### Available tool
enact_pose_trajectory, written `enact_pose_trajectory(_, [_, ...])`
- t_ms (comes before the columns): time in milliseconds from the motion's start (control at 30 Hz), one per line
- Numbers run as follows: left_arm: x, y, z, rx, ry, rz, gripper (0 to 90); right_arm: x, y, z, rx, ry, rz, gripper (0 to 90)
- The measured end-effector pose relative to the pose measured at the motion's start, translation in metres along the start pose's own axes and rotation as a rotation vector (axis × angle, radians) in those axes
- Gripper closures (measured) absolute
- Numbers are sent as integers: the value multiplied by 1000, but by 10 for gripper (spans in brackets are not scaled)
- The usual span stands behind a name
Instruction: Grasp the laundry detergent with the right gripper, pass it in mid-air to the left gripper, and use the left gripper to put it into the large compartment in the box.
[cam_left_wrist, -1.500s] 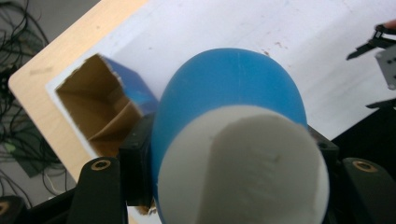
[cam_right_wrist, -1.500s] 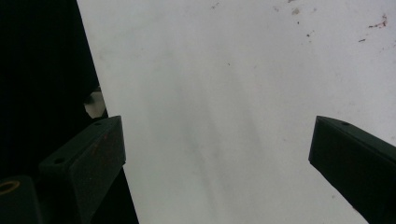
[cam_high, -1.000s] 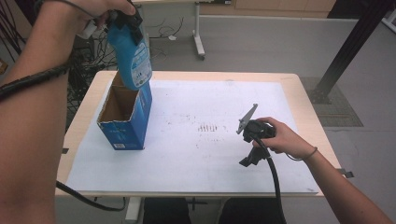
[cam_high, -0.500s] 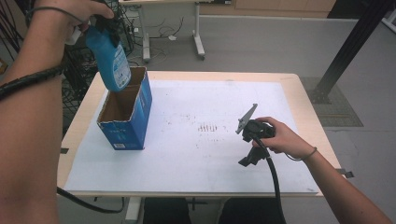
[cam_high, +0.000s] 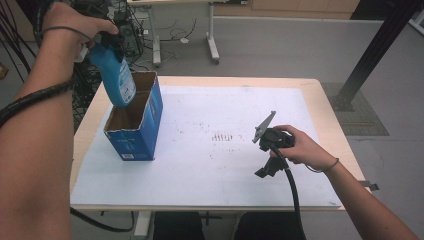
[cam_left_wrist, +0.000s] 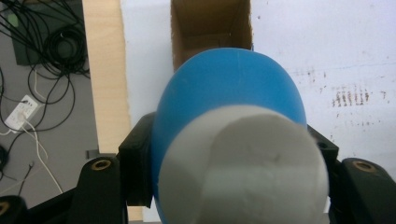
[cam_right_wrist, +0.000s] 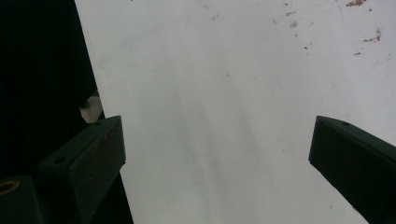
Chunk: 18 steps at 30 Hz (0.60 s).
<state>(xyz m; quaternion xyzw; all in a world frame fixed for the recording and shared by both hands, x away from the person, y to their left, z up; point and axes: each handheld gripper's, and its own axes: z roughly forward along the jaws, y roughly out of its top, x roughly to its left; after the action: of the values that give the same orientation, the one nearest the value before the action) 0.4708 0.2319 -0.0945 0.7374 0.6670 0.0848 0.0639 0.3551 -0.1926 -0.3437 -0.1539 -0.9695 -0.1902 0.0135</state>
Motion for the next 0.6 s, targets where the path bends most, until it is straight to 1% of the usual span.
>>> enact_pose_trajectory(133, [-1,-1,9,15,5,0,374,0,-1,0,-1,-4,1,38])
enact_pose_trajectory(233, [-1,-2,18,27,-1,-1,374,0,-1,1,-4,-5,2,38])
enact_pose_trajectory(267, [-2,-3,25,35,-6,-1,374,0,-1,1,-4,-3,-1,38])
enact_pose_trajectory(300, [-2,-3,25,35,-6,-1,375,0,0,2,-4,-3,3,38])
enact_pose_trajectory(367, [-2,-4,32,42,-6,-2,375,0,0,2,-4,-1,-2,38])
enact_pose_trajectory(400, [-3,-5,40,56,-4,2,374,1,0,3,-3,-4,-3,38])
enact_pose_trajectory(433, [-3,-5,40,56,-4,2,375,1,0,3,-3,-4,-3,38])
enact_pose_trajectory(567, [-3,-7,54,73,-11,1,375,0,1,3,-5,-3,-6,38])
enact_pose_trajectory(600, [-3,-8,60,80,-16,-1,374,0,0,3,-4,-2,-3,38])
